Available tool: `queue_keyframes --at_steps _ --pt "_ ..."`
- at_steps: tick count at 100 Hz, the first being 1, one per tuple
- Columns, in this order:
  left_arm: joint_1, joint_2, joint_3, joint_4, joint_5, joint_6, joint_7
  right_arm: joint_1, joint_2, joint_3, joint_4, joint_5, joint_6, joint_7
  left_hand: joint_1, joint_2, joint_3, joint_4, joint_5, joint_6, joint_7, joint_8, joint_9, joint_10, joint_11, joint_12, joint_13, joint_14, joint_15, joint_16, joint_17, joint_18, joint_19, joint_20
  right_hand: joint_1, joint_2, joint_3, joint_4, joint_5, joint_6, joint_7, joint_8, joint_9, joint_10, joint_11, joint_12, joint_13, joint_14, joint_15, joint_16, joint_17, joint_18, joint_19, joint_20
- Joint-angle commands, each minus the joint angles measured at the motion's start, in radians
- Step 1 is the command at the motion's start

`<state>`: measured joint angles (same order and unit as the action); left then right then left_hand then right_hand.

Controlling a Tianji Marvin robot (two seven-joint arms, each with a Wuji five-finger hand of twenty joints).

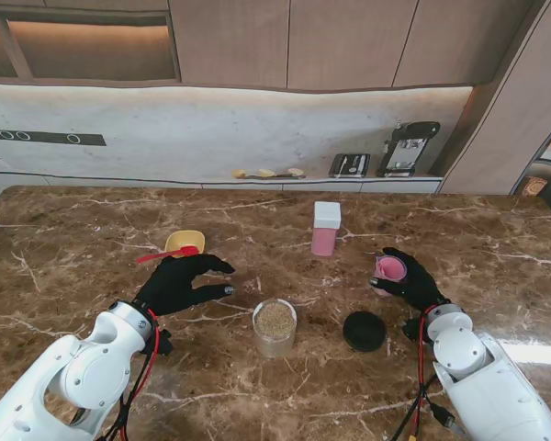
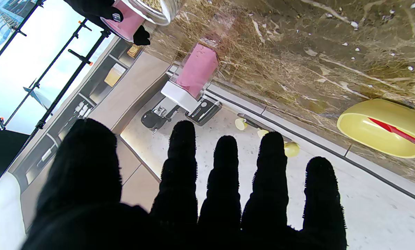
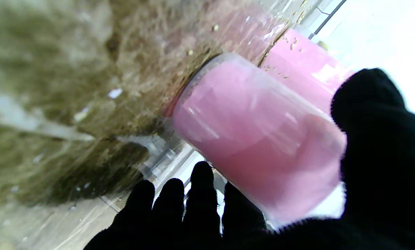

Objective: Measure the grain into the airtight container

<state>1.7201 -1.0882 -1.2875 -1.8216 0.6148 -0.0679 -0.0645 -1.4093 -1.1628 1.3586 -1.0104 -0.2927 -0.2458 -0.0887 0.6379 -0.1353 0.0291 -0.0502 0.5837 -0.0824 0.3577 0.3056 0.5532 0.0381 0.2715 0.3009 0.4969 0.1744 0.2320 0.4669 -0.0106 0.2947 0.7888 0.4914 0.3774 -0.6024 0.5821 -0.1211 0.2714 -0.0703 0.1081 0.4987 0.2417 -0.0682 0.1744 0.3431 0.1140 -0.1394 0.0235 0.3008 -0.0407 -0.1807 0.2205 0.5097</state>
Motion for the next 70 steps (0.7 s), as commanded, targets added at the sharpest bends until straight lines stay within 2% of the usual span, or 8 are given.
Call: queue_keyframes --at_steps 1,14,27,35,46,54,61,70 --pt "0.003 0.0 0.001 0.005 0.002 -0.005 0.0 -0.018 0.007 0.008 -0.011 -0.003 0.001 0.015 -0.012 0.037 -0.03 0.039 -0.005 0.014 -0.018 0.004 -0.036 -0.012 -0.027 0.009 -0.031 -0.028 -0.038 -0.009 -0.026 0.018 -0.032 0.014 -0.053 0.008 -0.021 0.022 -0.044 -0.009 -0.024 -0.011 -0.032 -0.006 -0.004 0.0 -0.027 -0.006 0.002 0.034 -0.016 0.092 0.026 0.031" --pt "0.002 0.0 0.0 0.007 -0.001 -0.01 -0.001 -0.032 0.013 0.023 -0.045 -0.027 -0.004 0.014 -0.015 0.036 -0.03 0.039 -0.01 0.021 -0.023 0.001 -0.044 -0.014 -0.031 0.007 -0.043 -0.027 -0.043 -0.012 -0.031 -0.003 -0.045 0.008 -0.098 0.005 0.012 0.017 -0.052 -0.014 -0.075 -0.022 -0.043 -0.008 -0.008 -0.001 -0.026 -0.006 -0.005 0.029 -0.01 0.088 0.01 0.018" --pt "0.0 0.0 0.0 0.011 -0.006 -0.022 -0.001 -0.049 0.017 0.047 -0.091 -0.049 -0.008 0.011 -0.02 0.035 -0.031 0.04 -0.01 0.024 -0.028 -0.002 -0.045 -0.023 -0.033 0.005 -0.047 -0.022 -0.043 -0.013 -0.025 -0.017 -0.051 0.004 -0.106 0.004 0.017 0.017 -0.049 -0.018 -0.081 -0.018 -0.044 -0.011 -0.013 -0.005 -0.026 -0.011 -0.005 0.028 -0.007 0.08 -0.003 0.007" --pt "-0.002 -0.001 0.002 0.015 -0.009 -0.03 0.004 -0.063 0.022 0.064 -0.129 -0.058 -0.008 0.018 -0.021 0.034 -0.03 0.04 -0.01 0.027 -0.03 -0.004 -0.051 -0.03 -0.038 0.0 -0.053 -0.022 -0.043 -0.014 -0.021 -0.044 -0.057 -0.004 -0.118 0.002 0.027 0.019 -0.043 -0.022 -0.087 -0.011 -0.041 -0.013 -0.021 -0.012 -0.025 -0.012 -0.008 0.023 0.0 0.078 -0.024 -0.014" --pt "-0.008 -0.004 0.008 0.026 -0.018 -0.042 0.016 -0.081 0.031 0.089 -0.182 -0.104 -0.016 0.025 -0.017 0.029 -0.028 0.04 -0.01 0.03 -0.035 -0.009 -0.08 -0.039 -0.054 -0.021 -0.067 -0.023 -0.048 -0.019 -0.008 -0.098 -0.063 -0.026 -0.13 0.002 0.03 0.019 -0.035 -0.03 -0.087 -0.008 -0.037 -0.011 -0.021 -0.012 -0.025 -0.011 -0.007 0.021 0.002 0.083 -0.033 -0.023" --pt "-0.011 -0.004 0.011 0.029 -0.023 -0.048 0.017 -0.095 0.036 0.112 -0.233 -0.12 -0.02 0.032 -0.013 0.024 -0.028 0.039 -0.021 0.031 -0.045 -0.02 -0.108 -0.047 -0.06 -0.061 -0.086 -0.041 -0.058 -0.041 -0.007 -0.158 -0.066 -0.084 -0.13 0.0 0.036 0.022 -0.03 -0.029 -0.087 -0.006 -0.035 -0.012 -0.022 -0.012 -0.025 -0.011 -0.006 0.022 0.003 0.085 -0.036 -0.026" --pt "-0.013 -0.005 0.015 0.035 -0.026 -0.054 0.024 -0.107 0.041 0.136 -0.282 -0.141 -0.024 0.042 -0.002 0.012 -0.025 0.04 -0.028 0.038 -0.051 -0.025 -0.124 -0.045 -0.059 -0.071 -0.106 -0.059 -0.067 -0.051 -0.004 -0.218 -0.06 -0.094 -0.13 -0.001 0.04 0.024 -0.023 -0.028 -0.085 -0.003 -0.03 -0.011 -0.022 -0.012 -0.025 -0.01 -0.004 0.023 0.004 0.087 -0.038 -0.028" --pt "-0.016 -0.007 0.02 0.041 -0.029 -0.061 0.033 -0.12 0.049 0.161 -0.351 -0.167 -0.022 0.063 0.017 -0.013 -0.018 0.04 -0.046 0.047 -0.063 -0.034 -0.139 -0.048 -0.052 -0.076 -0.121 -0.073 -0.072 -0.059 0.003 -0.255 -0.052 -0.097 -0.119 -0.006 0.047 0.03 -0.011 -0.019 -0.076 0.006 -0.015 -0.007 -0.023 -0.011 -0.02 -0.006 0.019 0.039 0.002 0.09 -0.021 -0.014"
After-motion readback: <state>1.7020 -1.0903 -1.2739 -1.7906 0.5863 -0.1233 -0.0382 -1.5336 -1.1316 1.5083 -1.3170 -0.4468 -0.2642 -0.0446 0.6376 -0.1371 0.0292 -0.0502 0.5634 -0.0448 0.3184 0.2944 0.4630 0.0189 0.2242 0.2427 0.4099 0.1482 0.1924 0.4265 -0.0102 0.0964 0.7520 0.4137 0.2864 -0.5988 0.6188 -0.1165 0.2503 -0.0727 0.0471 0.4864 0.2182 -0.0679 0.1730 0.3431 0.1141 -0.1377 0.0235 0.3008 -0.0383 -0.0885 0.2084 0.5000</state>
